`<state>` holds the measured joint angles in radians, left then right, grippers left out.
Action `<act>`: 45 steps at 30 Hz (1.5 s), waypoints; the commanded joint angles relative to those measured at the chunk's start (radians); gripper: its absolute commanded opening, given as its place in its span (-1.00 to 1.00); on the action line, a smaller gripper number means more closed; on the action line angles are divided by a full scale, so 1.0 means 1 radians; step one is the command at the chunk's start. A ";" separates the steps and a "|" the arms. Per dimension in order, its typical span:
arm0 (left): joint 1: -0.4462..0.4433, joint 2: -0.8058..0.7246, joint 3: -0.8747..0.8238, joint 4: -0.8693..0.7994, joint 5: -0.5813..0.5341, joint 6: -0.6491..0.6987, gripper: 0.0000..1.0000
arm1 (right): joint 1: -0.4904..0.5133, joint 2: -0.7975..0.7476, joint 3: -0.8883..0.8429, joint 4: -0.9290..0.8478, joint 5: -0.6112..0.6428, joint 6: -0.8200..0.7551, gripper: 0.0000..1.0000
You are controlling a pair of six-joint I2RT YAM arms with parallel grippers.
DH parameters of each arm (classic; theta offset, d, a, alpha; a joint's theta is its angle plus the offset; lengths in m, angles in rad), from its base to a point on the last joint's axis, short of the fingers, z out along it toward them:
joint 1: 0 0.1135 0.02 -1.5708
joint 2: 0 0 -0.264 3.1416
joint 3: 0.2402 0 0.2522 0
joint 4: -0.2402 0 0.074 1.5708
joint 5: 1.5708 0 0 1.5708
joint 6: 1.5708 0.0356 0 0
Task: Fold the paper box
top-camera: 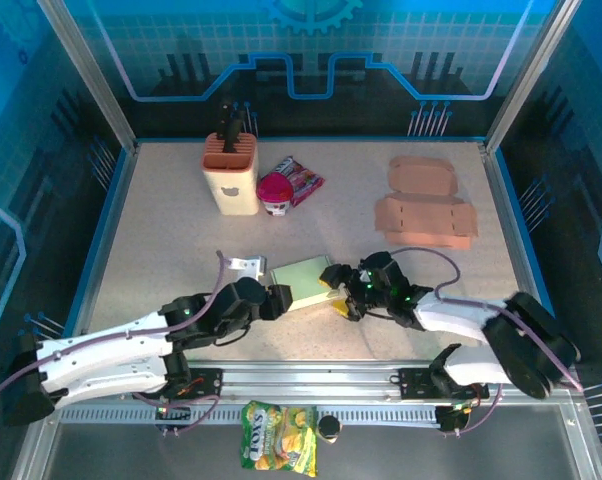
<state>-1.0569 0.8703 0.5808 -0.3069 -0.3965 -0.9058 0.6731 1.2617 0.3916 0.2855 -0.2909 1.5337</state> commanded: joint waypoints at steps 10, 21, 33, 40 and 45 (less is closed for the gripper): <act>0.000 -0.255 0.026 -0.117 0.101 0.136 0.04 | -0.123 -0.034 0.380 -0.789 0.062 -0.781 0.47; 0.002 -0.471 0.020 -0.262 0.152 0.120 0.06 | -0.086 0.253 0.521 -0.762 0.044 -0.892 0.38; 0.003 -0.456 -0.021 -0.205 0.150 0.104 0.02 | 0.107 0.497 0.677 -0.602 0.031 -0.752 -0.05; 0.003 -0.445 -0.038 -0.185 0.141 0.092 -0.02 | 0.243 0.716 0.926 -0.468 0.059 -0.568 -0.20; 0.003 -0.448 -0.048 -0.187 0.136 0.082 -0.03 | 0.282 0.827 1.104 -0.433 0.059 -0.509 -0.17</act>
<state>-1.0565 0.4255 0.5503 -0.5171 -0.2638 -0.8127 0.9424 2.0548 1.4223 -0.1955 -0.2398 0.9573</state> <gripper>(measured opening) 0.489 0.405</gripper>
